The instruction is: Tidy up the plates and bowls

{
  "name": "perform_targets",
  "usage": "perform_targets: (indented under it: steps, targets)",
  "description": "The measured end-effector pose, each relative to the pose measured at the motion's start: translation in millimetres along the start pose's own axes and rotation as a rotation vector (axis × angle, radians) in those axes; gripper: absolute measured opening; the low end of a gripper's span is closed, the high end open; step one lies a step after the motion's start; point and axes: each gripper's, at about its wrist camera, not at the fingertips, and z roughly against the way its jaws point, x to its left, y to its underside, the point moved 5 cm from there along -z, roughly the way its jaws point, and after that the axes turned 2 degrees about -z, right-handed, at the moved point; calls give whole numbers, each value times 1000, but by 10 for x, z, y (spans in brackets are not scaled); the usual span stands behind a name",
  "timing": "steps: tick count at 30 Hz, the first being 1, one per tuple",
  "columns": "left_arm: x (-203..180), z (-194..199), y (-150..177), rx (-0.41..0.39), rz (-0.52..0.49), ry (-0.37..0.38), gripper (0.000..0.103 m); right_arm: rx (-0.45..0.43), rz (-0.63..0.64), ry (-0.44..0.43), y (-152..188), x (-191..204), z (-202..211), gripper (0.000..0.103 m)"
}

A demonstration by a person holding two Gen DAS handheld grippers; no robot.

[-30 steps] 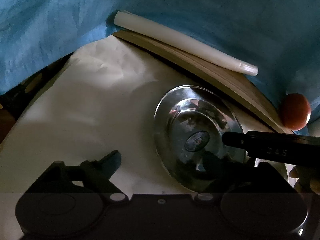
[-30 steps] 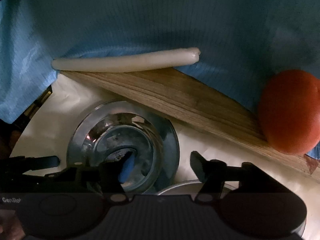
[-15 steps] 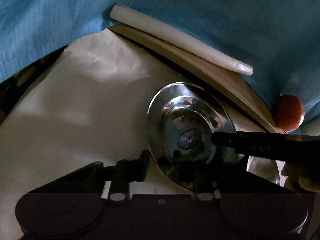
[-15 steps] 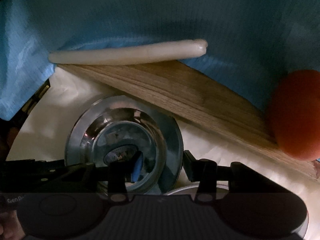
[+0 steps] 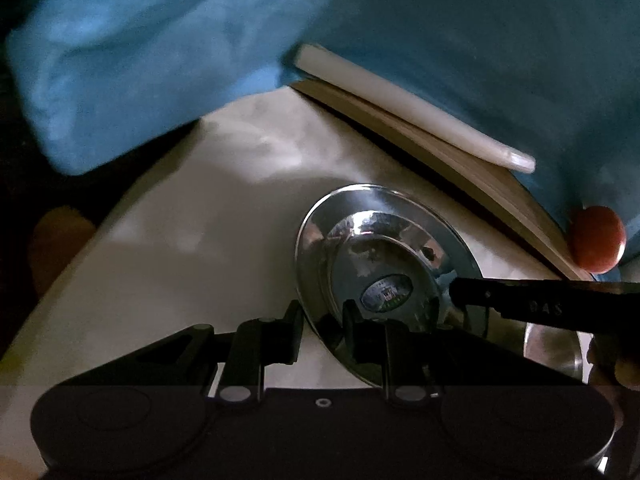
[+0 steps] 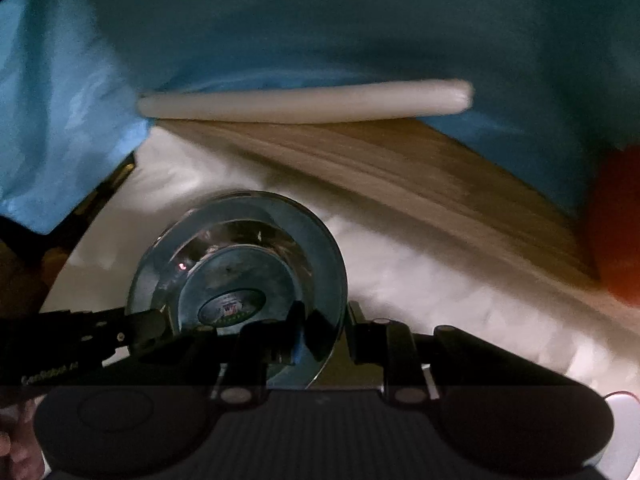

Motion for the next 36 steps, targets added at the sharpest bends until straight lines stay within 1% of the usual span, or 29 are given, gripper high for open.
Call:
perform_targets:
  steps: [5,10,17,27,36]
  targets:
    - [123,144,55,-29,21,-24,22,-18,27,-26,53,209,51,24]
    - [219,370,128,-63,20,-23,22,-56,43,-37,146,310,253,24]
    - [136,647,210,-108,-38,8,22,-116,13,-39,361,395,513,24]
    - [-48,819,434,-103,-128,65,21,-174,-65,-10,766,366,850,25]
    - [-226,908,634,-82,-231,125,22,-202,-158,5,1198,236,1124,25]
